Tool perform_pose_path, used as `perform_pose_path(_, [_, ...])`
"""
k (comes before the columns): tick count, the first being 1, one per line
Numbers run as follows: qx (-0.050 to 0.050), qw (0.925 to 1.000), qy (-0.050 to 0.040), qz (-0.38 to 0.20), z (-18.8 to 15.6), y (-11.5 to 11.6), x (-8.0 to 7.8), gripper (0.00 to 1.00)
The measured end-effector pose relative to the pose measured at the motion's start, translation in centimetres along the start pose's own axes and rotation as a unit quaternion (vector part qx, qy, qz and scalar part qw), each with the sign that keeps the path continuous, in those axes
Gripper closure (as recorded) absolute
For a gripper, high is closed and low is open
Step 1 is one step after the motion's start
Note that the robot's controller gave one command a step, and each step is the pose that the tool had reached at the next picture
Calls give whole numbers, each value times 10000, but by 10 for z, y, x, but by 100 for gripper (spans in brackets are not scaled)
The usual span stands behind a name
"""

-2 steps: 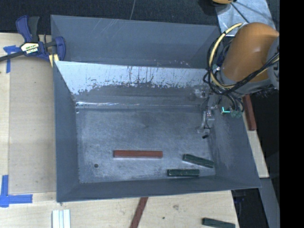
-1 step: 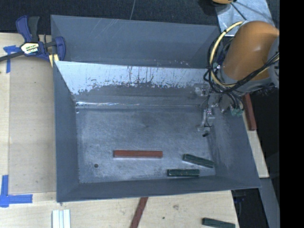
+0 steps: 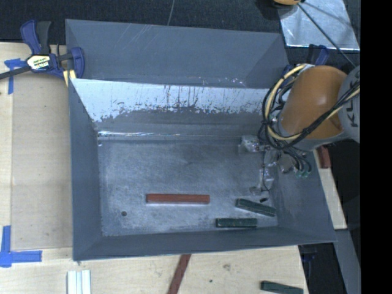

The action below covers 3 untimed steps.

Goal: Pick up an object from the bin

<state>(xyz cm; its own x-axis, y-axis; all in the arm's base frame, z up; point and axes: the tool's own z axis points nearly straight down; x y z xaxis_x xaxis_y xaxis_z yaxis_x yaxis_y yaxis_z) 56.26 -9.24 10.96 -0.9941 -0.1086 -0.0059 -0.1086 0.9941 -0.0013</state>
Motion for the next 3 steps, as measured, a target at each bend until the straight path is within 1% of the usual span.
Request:
perform_pose_path(1, [-11, 10000, 42, -49, 6, 8, 55, 0])
perform_pose_path(2, [-5, 9980, 20, -638, 1, -10, 34, 0])
perform_pose_path(3, [-1, 9996, 10, -298, 37, -13, 61, 0])
